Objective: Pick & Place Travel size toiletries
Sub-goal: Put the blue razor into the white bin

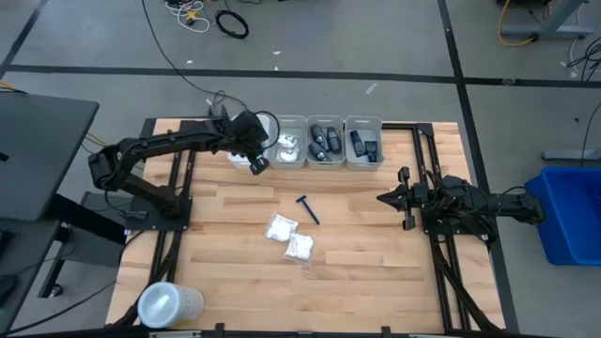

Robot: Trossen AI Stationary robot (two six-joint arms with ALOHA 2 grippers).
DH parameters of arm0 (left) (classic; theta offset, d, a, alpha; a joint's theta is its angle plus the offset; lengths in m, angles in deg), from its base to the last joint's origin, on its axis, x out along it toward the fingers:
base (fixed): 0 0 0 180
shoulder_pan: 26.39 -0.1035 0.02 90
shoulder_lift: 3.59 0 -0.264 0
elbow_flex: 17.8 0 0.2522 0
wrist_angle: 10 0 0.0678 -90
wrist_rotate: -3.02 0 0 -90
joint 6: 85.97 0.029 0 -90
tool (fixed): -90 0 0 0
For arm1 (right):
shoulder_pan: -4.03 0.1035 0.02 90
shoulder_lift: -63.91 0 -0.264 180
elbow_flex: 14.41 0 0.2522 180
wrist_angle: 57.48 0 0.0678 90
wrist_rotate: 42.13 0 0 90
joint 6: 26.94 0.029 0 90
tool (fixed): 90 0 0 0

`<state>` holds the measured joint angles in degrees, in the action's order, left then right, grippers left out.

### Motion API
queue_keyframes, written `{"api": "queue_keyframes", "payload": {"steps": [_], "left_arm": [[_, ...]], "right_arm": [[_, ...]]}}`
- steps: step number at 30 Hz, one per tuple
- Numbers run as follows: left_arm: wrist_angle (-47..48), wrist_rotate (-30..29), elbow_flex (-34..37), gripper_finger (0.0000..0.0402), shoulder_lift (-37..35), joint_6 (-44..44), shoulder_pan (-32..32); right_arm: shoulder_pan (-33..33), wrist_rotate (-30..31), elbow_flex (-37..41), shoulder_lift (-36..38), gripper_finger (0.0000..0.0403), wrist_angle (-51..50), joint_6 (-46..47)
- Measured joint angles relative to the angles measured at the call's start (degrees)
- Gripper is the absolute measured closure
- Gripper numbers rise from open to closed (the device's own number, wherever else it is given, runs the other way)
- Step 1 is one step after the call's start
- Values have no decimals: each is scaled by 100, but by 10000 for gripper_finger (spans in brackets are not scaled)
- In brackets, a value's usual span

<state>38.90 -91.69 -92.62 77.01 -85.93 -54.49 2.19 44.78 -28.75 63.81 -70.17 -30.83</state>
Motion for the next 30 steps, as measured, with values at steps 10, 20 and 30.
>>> {"api": "queue_keyframes", "payload": {"steps": [10, 20, 30], "left_arm": [[-79, -11, 2, 396, 2, -22, 496], [-278, 127, 4, 395, 2, -127, 730], [-757, 533, 7, 389, 4, 535, 981]], "right_arm": [[1, -2, 2, 0, 389, 1, -1], [-1, 0, 2, 0, 389, 1, 1], [-1, -1, 0, 0, 389, 1, 0]]}}
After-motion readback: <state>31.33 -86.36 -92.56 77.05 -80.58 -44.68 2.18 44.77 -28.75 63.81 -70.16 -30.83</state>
